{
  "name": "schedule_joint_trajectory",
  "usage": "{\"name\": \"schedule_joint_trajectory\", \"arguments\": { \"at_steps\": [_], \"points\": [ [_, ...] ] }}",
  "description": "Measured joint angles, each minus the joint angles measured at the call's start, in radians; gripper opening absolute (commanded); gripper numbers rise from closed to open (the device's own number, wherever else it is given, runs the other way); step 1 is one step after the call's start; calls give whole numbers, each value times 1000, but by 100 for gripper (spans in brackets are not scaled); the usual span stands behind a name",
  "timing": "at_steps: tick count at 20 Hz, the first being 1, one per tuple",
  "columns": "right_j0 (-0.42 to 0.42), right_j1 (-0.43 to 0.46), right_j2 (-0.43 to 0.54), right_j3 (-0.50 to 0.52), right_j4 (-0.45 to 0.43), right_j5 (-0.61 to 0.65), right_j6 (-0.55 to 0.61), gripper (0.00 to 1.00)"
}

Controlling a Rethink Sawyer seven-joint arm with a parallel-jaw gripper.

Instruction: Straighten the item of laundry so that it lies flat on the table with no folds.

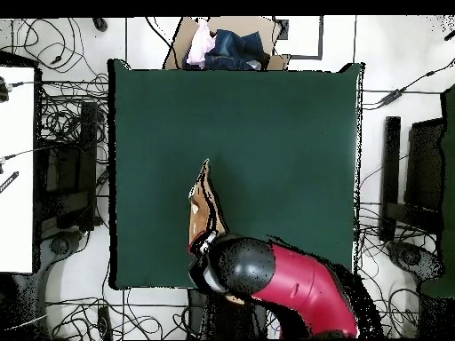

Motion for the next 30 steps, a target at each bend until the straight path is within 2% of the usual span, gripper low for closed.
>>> {"name": "schedule_joint_trajectory", "arguments": {
  "at_steps": [6, 13, 23, 25, 30],
  "points": [
    [102, -82, -64, 47, 80, 13, 12, 0],
    [186, -131, -114, 60, 136, 37, 59, 0],
    [230, -147, -153, 35, 163, 190, 194, 0],
    [235, -146, -159, 14, 174, 246, 233, 0],
    [260, -127, -160, -38, 206, 291, 308, 0]
  ]
}}
